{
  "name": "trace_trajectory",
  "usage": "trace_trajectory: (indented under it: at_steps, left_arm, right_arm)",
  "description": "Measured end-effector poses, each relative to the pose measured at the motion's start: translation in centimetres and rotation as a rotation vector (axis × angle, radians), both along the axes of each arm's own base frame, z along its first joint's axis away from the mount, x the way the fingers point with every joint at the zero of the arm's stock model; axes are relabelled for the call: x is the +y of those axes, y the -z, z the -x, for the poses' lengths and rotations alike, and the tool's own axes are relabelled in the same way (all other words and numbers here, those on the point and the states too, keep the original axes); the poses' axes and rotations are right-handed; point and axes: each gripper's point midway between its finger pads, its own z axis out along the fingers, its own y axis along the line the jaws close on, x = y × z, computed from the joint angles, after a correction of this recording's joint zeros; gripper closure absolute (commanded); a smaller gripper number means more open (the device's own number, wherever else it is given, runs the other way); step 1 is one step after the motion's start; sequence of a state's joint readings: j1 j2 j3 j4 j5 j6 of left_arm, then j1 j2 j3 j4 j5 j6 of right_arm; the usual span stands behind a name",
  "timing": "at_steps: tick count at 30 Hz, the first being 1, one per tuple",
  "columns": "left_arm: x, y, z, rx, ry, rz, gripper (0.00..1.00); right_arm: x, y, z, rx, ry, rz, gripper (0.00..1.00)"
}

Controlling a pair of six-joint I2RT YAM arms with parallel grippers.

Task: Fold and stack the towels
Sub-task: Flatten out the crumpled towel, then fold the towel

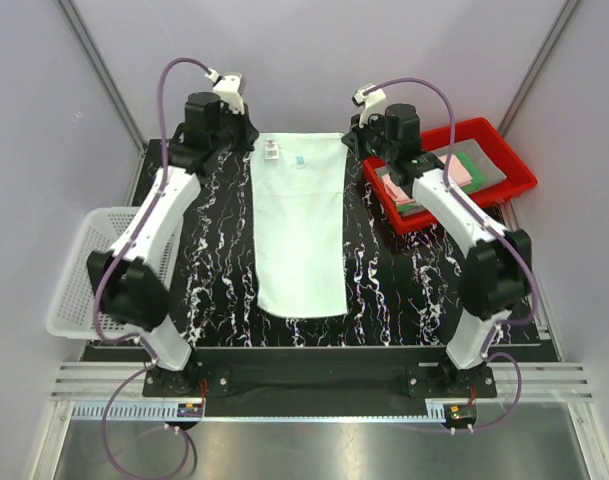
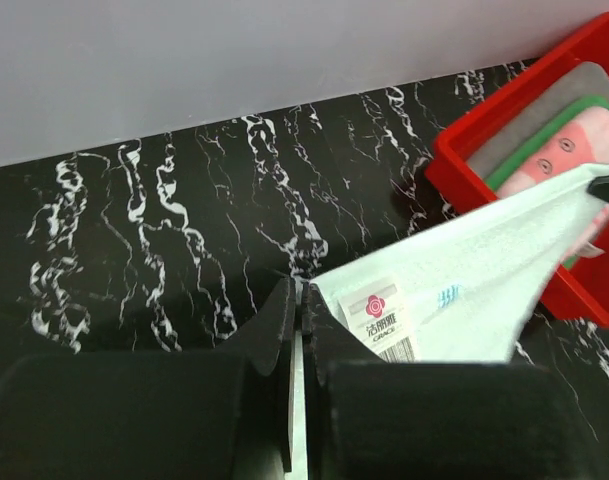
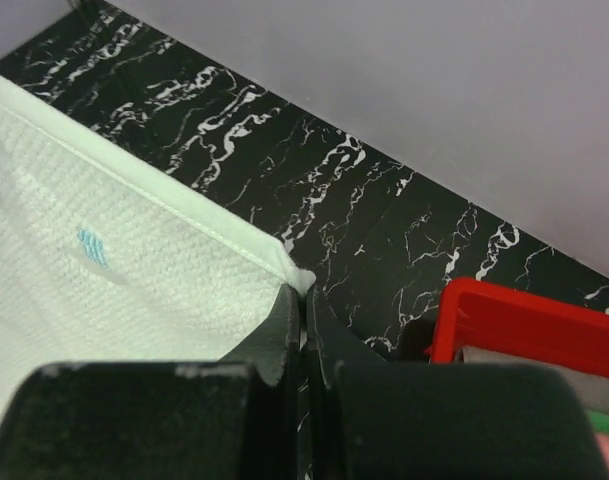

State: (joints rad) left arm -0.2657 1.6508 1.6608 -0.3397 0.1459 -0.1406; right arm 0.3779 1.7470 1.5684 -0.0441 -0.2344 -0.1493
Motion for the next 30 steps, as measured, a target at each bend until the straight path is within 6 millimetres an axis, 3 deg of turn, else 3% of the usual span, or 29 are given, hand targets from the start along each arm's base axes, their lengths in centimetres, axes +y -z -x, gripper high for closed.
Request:
trace_trajectory:
  at_steps: [3,6,10,12,16,19,23,30]
  left_arm:
    - [-0.3,2.9,-4.2,0.044,0.017,0.020,1.00]
    - [0.3,6.8,-7.6,0.094,0.028,0.038,1.00]
    - [0.8,11.7,-9.6,0.171,0.043,0.046,1.00]
    - [0.7,12.9,-9.6,0.190,0.054,0.047,1.00]
    - [0.5,13.8,-8.7,0.194,0.068,0.046,1.00]
    - [0.6,14.9,-6.6,0.223,0.070,0.041,1.00]
    - [0.7,15.9,-3.5,0.256,0.083,0.043,1.00]
    - [-0.9,16.9,1.6,0.306,0.133,0.039,1.00]
  right_arm:
    - [0.4,3.6,-4.2,0.044,-0.007,0.006,1.00]
    - [1.3,6.3,-6.5,0.071,-0.029,0.008,1.00]
    - [2.2,8.7,-8.1,0.091,-0.048,0.016,1.00]
    - [2.4,9.5,-8.2,0.101,-0.062,0.022,1.00]
    - [2.3,10.4,-7.9,0.105,-0.069,0.038,1.00]
    - [1.8,11.9,-6.9,0.130,-0.067,0.056,1.00]
    - [0.9,14.0,-3.9,0.197,-0.070,0.080,1.00]
    - [-0.4,15.2,1.5,0.261,-0.076,0.087,1.00]
